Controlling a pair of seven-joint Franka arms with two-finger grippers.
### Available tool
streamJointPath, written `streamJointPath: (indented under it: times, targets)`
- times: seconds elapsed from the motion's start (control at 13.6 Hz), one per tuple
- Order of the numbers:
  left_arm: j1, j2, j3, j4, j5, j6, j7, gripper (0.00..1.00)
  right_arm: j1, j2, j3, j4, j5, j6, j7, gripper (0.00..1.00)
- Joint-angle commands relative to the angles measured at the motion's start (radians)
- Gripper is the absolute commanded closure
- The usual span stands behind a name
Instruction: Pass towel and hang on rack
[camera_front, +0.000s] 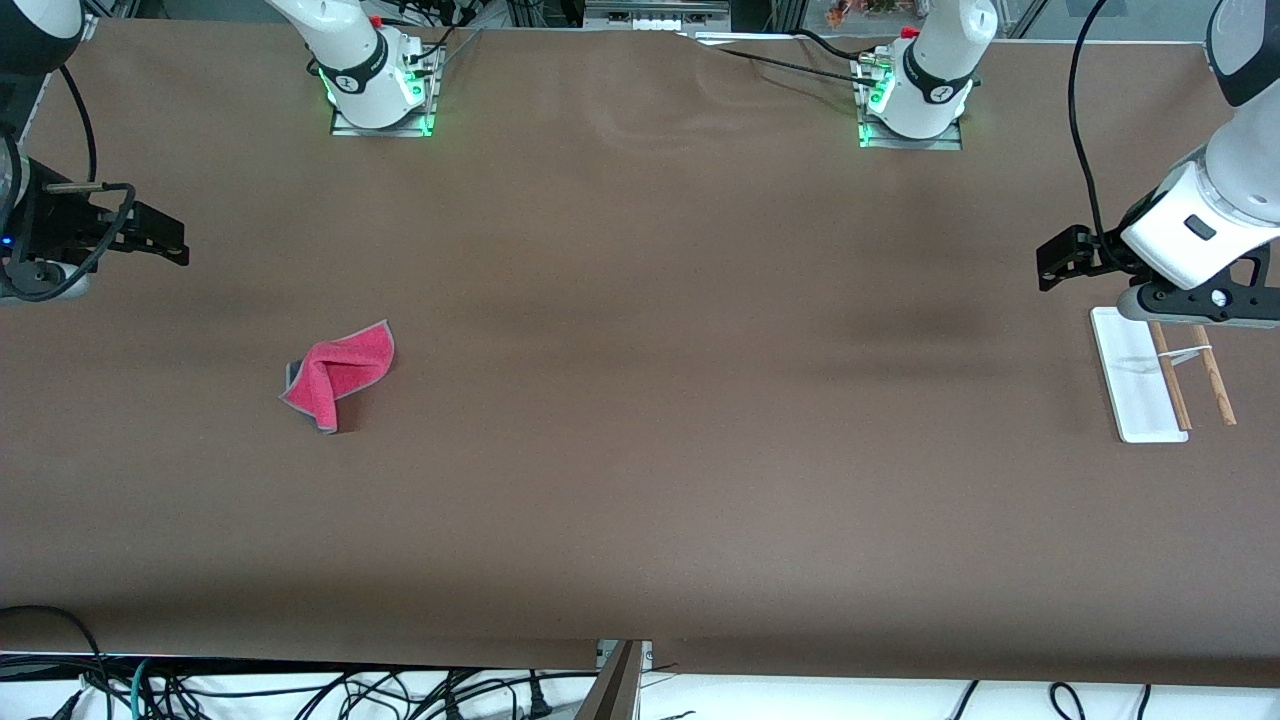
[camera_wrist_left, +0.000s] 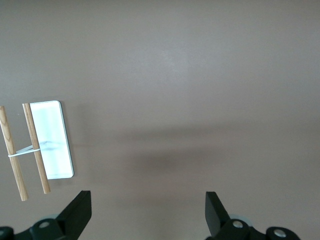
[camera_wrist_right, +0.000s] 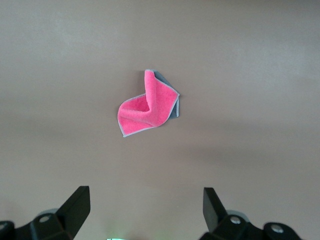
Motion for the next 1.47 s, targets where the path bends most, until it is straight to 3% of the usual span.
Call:
streamJointPath:
  times: [0.0,0.29,0.74,1.1,1.4]
  targets:
    - [0.002,-0.003,-0.008,0.019,-0.006,-0.014,-0.006,0.0,-0.004,0.026,0.001,0.017,-0.003,0.011,-0.014,0.0]
    - [0.003,-0.005,-0.008,0.019,-0.006,-0.017,-0.006,0.0,-0.029,0.103,-0.002,0.011,-0.002,0.046,-0.013,0.0]
    - [0.003,-0.005,-0.006,0.018,-0.006,-0.02,-0.006,0.0,-0.062,0.218,-0.005,-0.072,-0.003,0.226,-0.067,0.0]
    - [0.003,-0.005,-0.008,0.019,-0.006,-0.02,-0.006,0.0,-0.095,0.33,-0.009,-0.236,-0.002,0.555,-0.273,0.0]
    - [0.005,-0.005,-0.006,0.019,-0.006,-0.02,-0.006,0.0,-0.099,0.376,-0.011,-0.347,0.0,0.765,-0.307,0.0]
